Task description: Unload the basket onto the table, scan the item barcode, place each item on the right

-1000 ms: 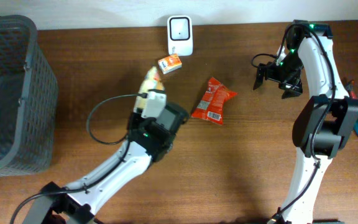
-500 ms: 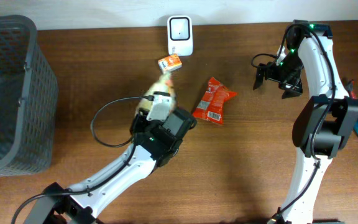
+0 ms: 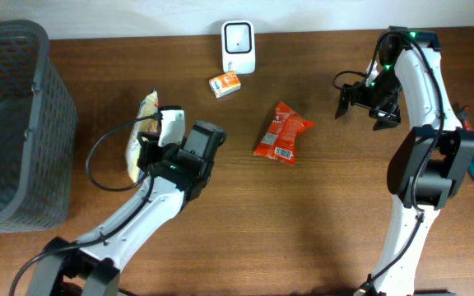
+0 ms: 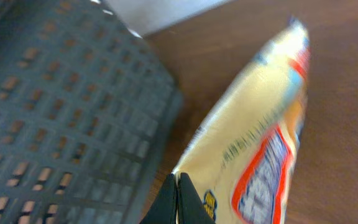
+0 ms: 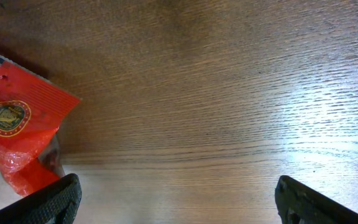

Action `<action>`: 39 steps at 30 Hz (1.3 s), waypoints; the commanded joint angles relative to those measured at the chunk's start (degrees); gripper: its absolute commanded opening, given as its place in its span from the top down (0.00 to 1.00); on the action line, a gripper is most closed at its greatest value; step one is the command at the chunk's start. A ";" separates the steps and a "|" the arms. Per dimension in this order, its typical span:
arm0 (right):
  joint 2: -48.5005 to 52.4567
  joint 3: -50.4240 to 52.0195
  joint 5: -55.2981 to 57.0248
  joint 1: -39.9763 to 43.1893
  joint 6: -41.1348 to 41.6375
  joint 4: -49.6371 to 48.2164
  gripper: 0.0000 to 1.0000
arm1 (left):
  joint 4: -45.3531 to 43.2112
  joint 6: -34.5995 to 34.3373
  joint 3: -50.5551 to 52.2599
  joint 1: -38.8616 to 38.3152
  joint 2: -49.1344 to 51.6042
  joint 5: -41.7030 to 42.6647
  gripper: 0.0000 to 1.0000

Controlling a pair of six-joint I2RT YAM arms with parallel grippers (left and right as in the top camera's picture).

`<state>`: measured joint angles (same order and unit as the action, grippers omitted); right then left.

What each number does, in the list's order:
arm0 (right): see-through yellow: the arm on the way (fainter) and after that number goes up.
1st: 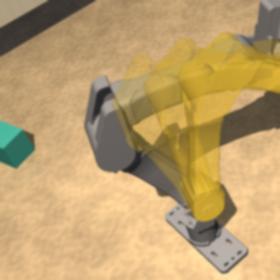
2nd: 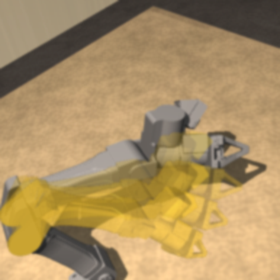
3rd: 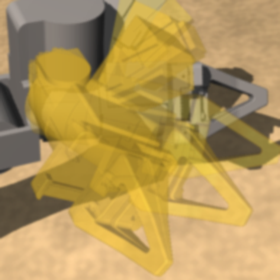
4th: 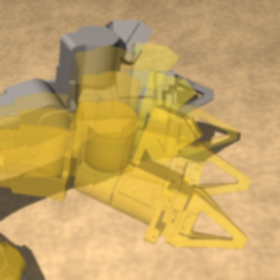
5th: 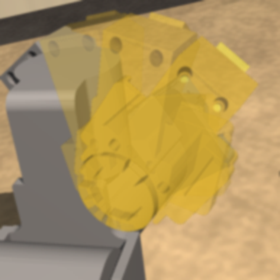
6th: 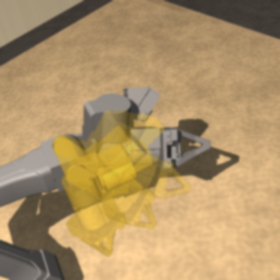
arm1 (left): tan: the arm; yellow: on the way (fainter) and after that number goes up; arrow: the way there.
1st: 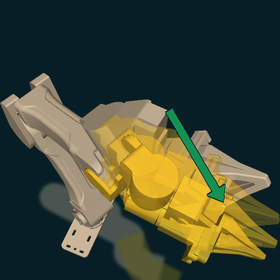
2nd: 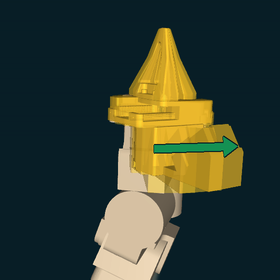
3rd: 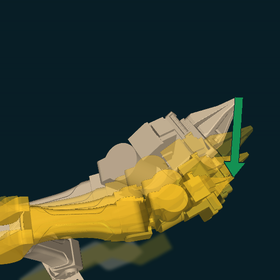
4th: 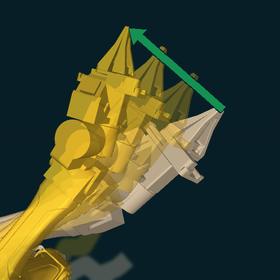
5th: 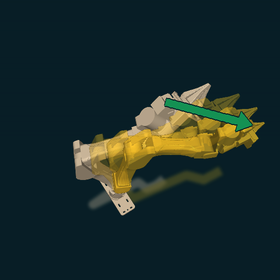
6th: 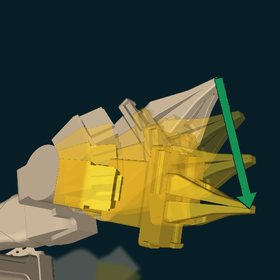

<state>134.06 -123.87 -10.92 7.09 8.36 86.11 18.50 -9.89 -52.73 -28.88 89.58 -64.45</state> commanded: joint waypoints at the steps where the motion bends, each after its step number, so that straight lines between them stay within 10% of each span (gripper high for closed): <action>1: -1.60 -0.85 -0.68 -0.04 -0.42 0.02 0.02 | 0.72 0.59 -0.87 -0.87 4.39 4.70 1.00; 22: -1.60 -0.85 -0.68 -0.04 -0.44 0.02 0.02 | 2.82 0.59 -0.90 -19.61 6.99 17.18 1.00; 30: -1.60 -0.85 -0.68 -0.04 -0.42 0.02 0.02 | 2.58 1.88 -1.16 -15.10 6.99 -23.26 1.00; 39: -1.60 -0.85 -0.68 -0.04 -0.44 0.02 0.02 | -0.70 1.88 -1.16 3.02 6.99 -23.34 1.00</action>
<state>134.06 -123.87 -10.92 7.09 8.40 86.11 19.31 -8.51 -52.86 -31.81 96.47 -83.46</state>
